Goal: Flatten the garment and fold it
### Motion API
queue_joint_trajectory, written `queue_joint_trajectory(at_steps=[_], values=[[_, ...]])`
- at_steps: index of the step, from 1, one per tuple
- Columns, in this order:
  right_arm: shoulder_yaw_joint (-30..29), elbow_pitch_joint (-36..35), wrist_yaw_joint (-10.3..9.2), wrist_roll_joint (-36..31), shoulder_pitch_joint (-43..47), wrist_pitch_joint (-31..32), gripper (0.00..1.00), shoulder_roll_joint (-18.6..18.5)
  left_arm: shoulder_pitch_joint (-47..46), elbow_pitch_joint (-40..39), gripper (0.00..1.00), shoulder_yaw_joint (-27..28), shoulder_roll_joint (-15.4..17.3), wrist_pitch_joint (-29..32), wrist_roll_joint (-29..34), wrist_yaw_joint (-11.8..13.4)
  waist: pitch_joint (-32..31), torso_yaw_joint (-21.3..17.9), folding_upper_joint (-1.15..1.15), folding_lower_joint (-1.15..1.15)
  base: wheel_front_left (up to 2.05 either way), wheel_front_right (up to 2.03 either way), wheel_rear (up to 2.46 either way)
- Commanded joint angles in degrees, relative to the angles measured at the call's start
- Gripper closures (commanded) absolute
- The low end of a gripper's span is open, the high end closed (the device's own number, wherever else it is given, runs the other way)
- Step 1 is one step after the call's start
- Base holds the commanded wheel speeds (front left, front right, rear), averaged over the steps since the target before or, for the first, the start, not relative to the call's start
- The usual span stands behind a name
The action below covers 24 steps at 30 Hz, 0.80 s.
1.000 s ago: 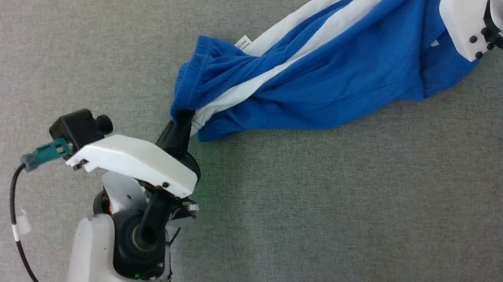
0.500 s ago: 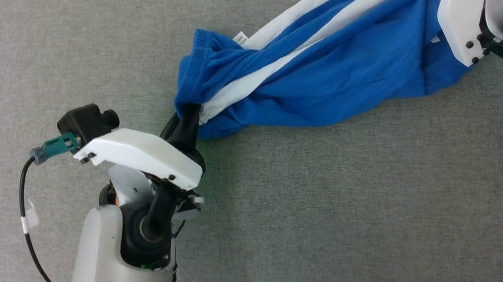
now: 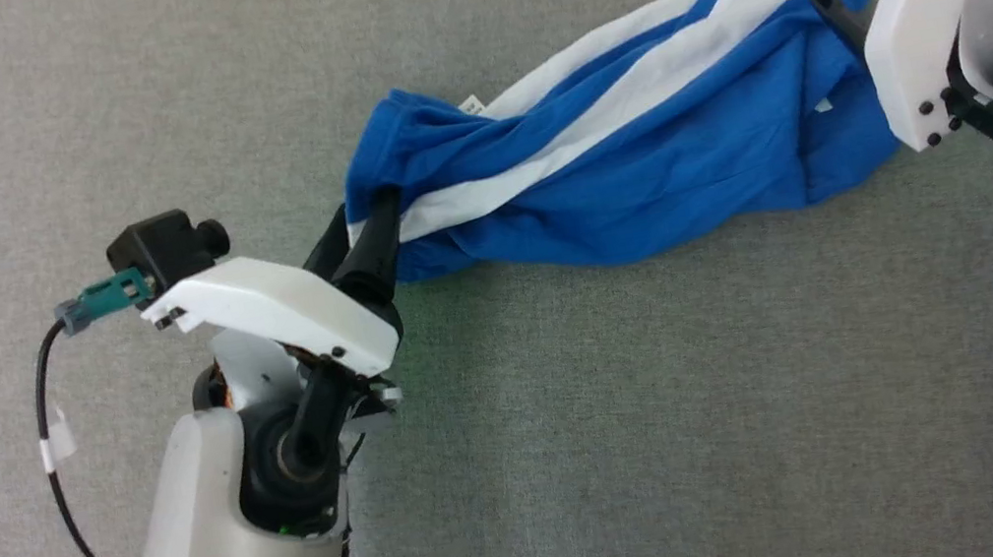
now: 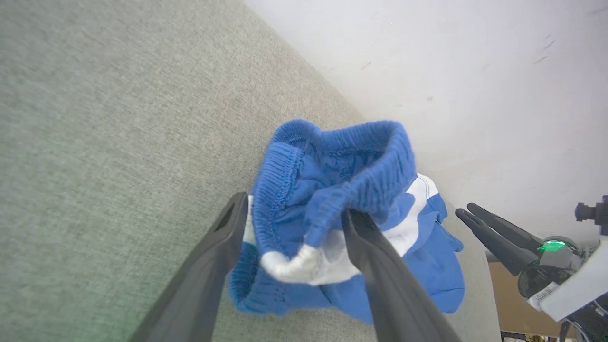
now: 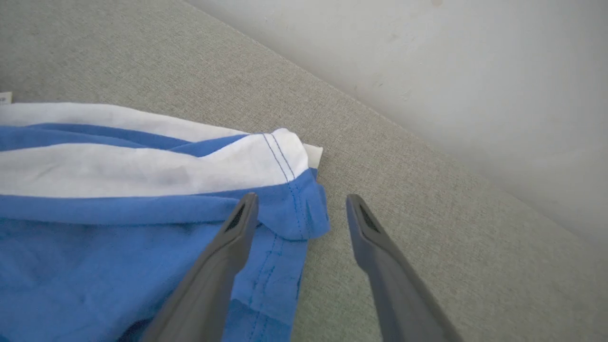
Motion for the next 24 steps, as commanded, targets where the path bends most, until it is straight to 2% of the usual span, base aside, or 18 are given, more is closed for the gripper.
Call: queue_joint_trajectory(at_steps=[1,7,12,17,24], values=[[-0.5,-0.8,-0.11,0.7,1.3,-0.7,0.00,-0.1,0.9,-0.7,0.00,0.2,0.5,-0.6,0.4,-0.3,-2.0,-0.5,0.00,0.00,0.00,0.00,0.00],[-4.7,-6.2,-0.11,1.3,7.4,-3.7,0.00,0.6,4.5,-5.6,0.00,1.0,1.8,-4.2,2.3,-0.8,-5.9,-1.2,0.00,0.00,0.00,0.00,0.00],[-10.5,-13.2,-0.11,-1.4,14.8,-7.7,0.00,2.4,8.7,-10.4,0.00,1.6,3.4,-10.5,6.1,-2.1,-8.6,-1.8,0.00,0.00,0.00,0.00,0.00],[-17.0,-21.3,-0.11,-6.0,23.5,-11.9,0.00,6.0,13.1,-13.3,0.00,2.3,5.2,-19.7,11.7,-4.0,-11.1,-2.3,0.00,0.00,0.00,0.00,0.00],[-23.9,-30.0,-0.11,-13.3,35.4,-19.1,0.00,13.3,20.0,-13.0,0.00,3.1,7.0,-30.8,19.8,-4.3,-13.8,-3.1,0.00,0.00,0.00,0.00,0.00]])
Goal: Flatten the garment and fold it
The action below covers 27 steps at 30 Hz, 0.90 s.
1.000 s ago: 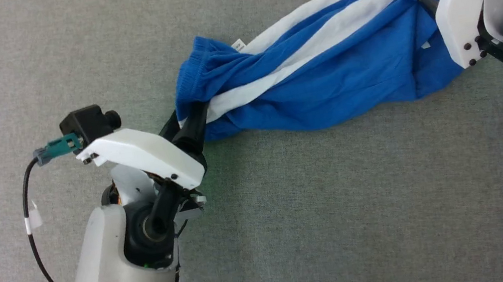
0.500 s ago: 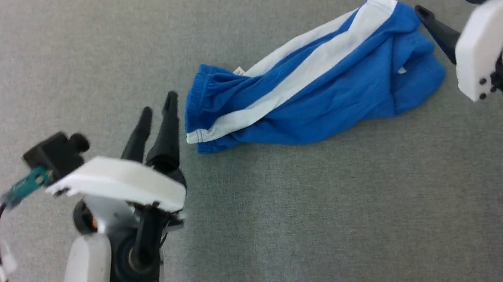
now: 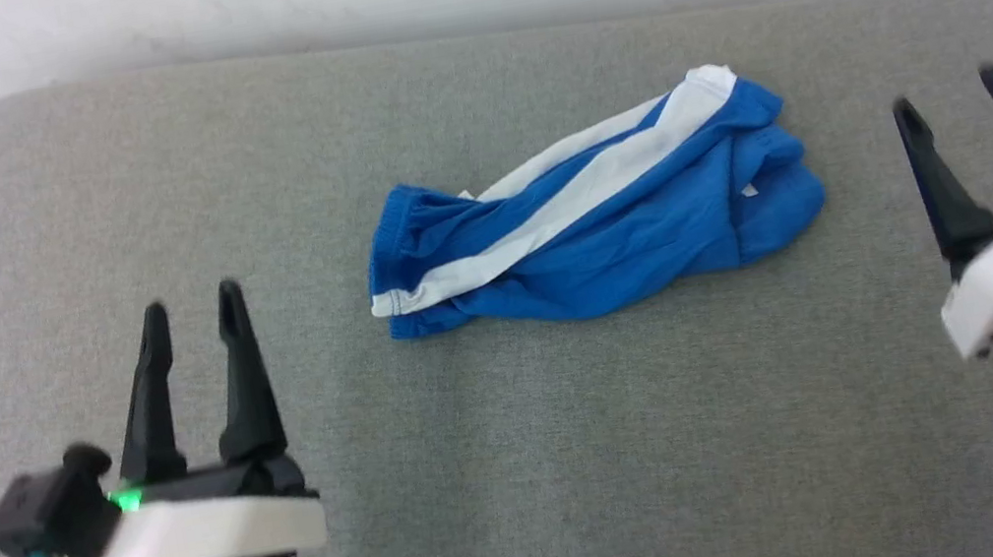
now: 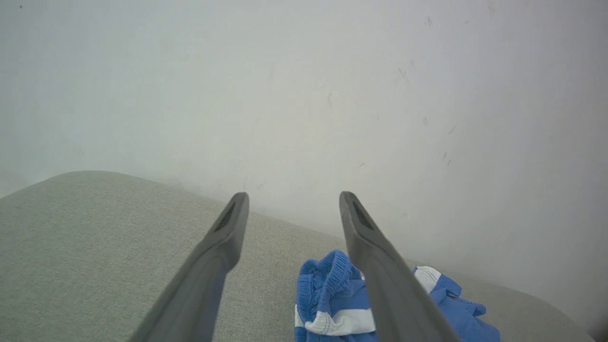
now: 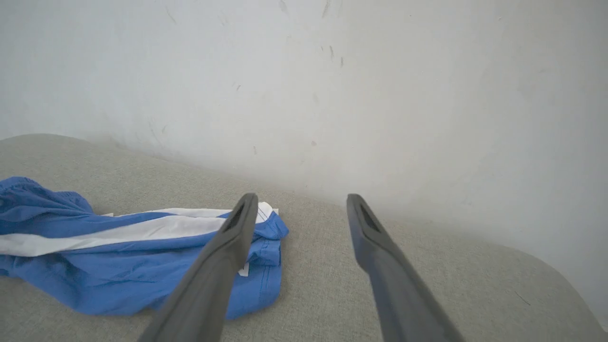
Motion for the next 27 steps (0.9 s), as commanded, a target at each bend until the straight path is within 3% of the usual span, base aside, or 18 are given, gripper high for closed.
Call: queue_joint_trajectory(at_steps=[1,7,13,18,27], values=[[-1.1,-1.1,-0.06,-1.0,2.6,-1.7,0.00,2.2,1.7,0.4,0.00,0.5,0.1,-1.3,1.4,0.1,-1.2,-0.7,0.00,0.02,0.00,0.00,0.00],[-3.0,-2.7,-0.06,-4.3,11.0,-7.8,0.00,6.8,6.6,1.6,0.00,1.0,-1.1,-2.9,6.8,0.5,-2.1,-0.9,0.00,0.02,0.00,0.00,0.00],[-4.8,-2.4,-0.06,-4.7,14.6,-11.2,0.00,7.8,8.3,1.6,0.00,1.9,-3.7,-3.0,7.6,-0.4,-2.6,-0.6,0.00,0.02,0.00,0.00,0.00],[-4.9,-1.9,-0.06,-3.6,15.1,-12.0,0.00,7.8,7.4,2.7,0.00,1.5,-3.3,-2.9,8.5,-2.0,-2.8,-0.8,0.00,0.02,0.00,0.00,0.00],[-4.5,-1.3,-0.06,-3.6,14.8,-11.8,0.00,7.8,0.6,5.3,0.00,-0.8,-2.3,6.8,5.1,-4.3,-2.4,-1.2,0.00,0.02,0.00,0.00,0.00]])
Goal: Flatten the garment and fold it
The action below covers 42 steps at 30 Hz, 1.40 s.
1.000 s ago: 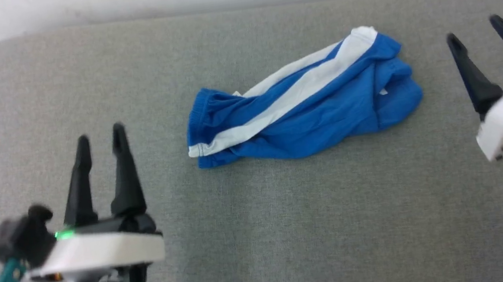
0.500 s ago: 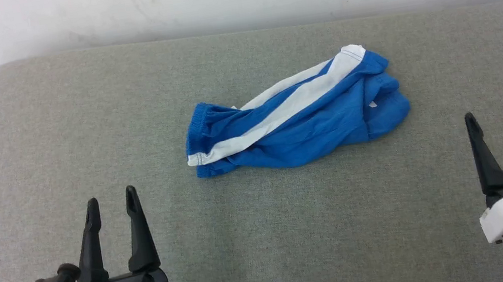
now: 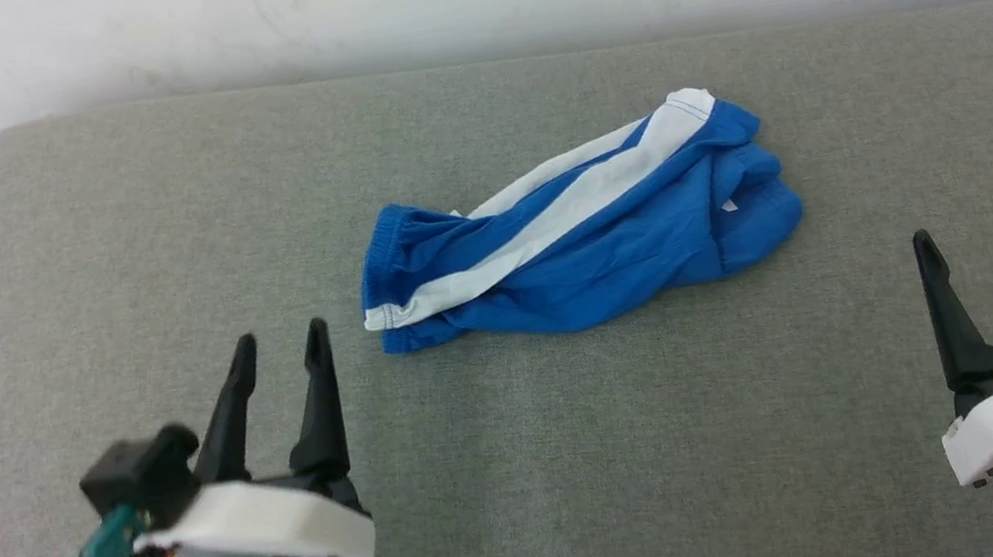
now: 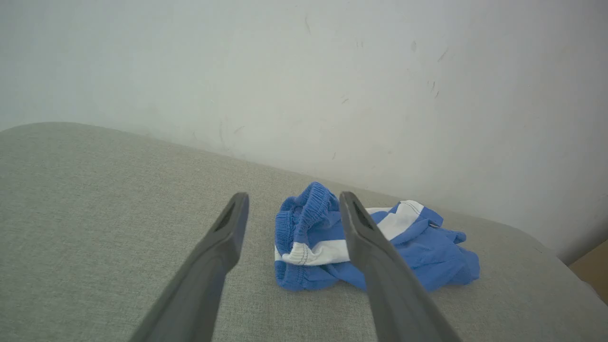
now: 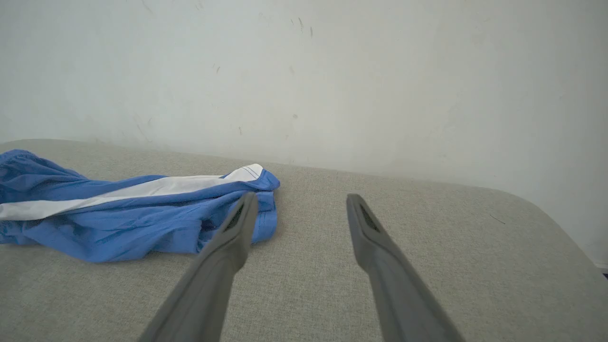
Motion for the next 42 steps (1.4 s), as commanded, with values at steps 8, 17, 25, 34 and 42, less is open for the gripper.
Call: queue_joint_trajectory(at_steps=[8,17,25,34,42], values=[[0.3,0.9,-0.05,0.4,0.1,0.1,0.00,0.2,-7.0,5.2,0.00,-0.4,0.1,12.6,-5.8,0.3,0.9,-1.6,0.00,0.00,0.00,0.00,0.00],[0.4,1.2,-0.05,0.5,-0.5,0.1,0.00,0.2,-14.4,12.2,0.00,0.0,0.3,22.4,-9.3,2.5,3.2,-3.1,0.00,0.00,0.00,0.00,0.00],[0.3,1.0,-0.05,0.2,-1.8,0.3,0.00,0.2,-19.6,19.1,0.00,0.7,-0.9,28.6,-12.3,5.2,6.1,-3.4,0.00,0.00,0.00,0.00,0.00],[0.3,1.1,-0.05,-0.6,-3.3,0.9,0.00,0.2,-22.4,24.7,0.00,-0.9,-3.2,37.8,-16.8,6.5,8.4,-2.5,0.00,0.00,0.00,0.00,0.00],[0.6,1.1,-0.05,-1.1,-4.4,1.3,0.00,0.2,-21.4,26.7,0.96,-3.6,-2.9,41.0,-16.7,5.6,9.6,-2.1,0.00,0.00,0.00,0.00,0.00]])
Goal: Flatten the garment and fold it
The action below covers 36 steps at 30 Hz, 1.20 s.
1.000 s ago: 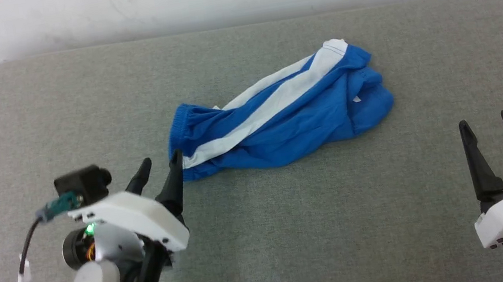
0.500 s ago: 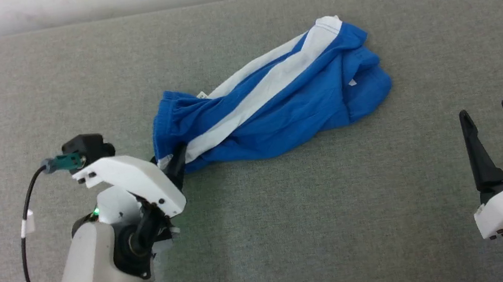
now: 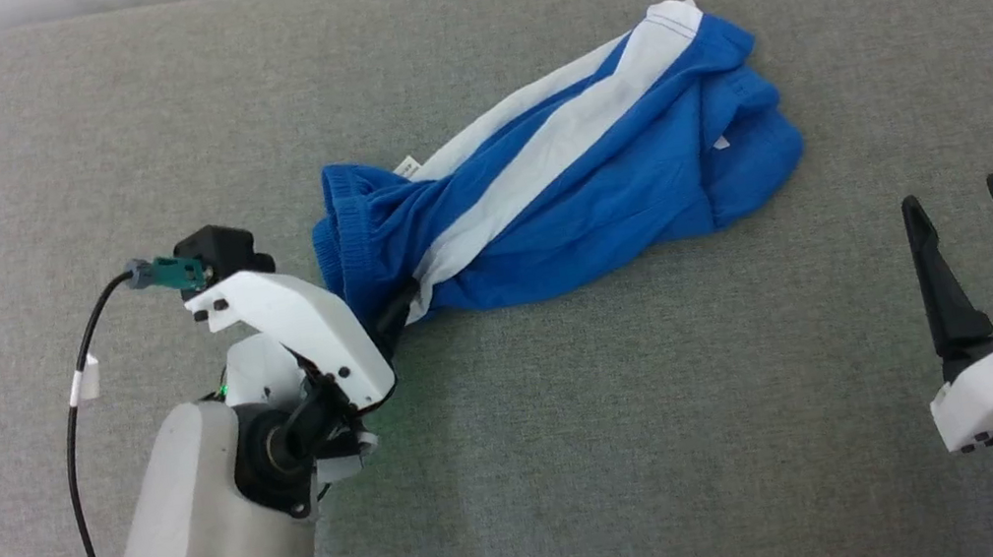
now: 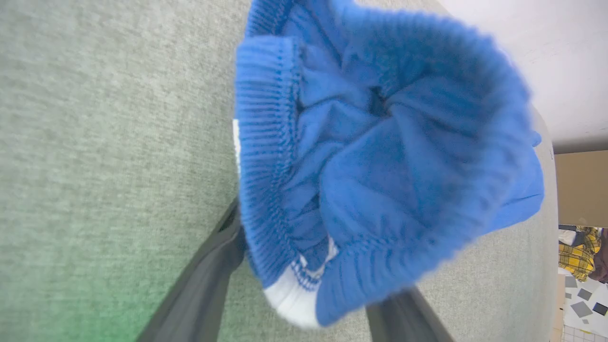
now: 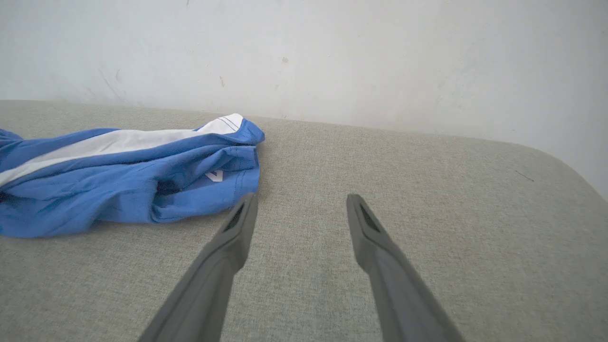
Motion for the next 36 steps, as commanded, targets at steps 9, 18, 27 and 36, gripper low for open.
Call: queue_joint_trajectory(at_steps=[9,18,27,36], values=[[2.7,-1.7,-0.05,-2.2,-5.0,2.3,0.00,0.1,4.1,1.9,1.00,0.3,-2.4,-6.0,-2.6,-3.0,-0.2,0.5,0.00,0.01,0.00,0.00,0.00],[4.7,-1.5,-0.05,1.3,-16.1,14.1,0.00,-1.4,4.0,-0.5,1.00,-0.6,-2.7,-7.7,-2.7,-4.1,0.8,1.9,0.00,0.01,0.00,0.00,0.00],[2.8,9.0,-0.05,1.4,-25.9,31.8,0.00,-1.7,3.0,-2.0,1.00,-2.4,-3.2,-8.0,-2.9,-4.3,2.7,3.5,0.00,0.01,0.00,0.00,0.00],[0.0,17.0,-0.05,-1.0,-30.4,35.6,0.00,-0.7,1.7,-1.5,1.00,-3.7,-3.5,-8.7,-3.3,-4.7,4.5,4.7,0.00,0.01,0.00,0.00,0.00]])
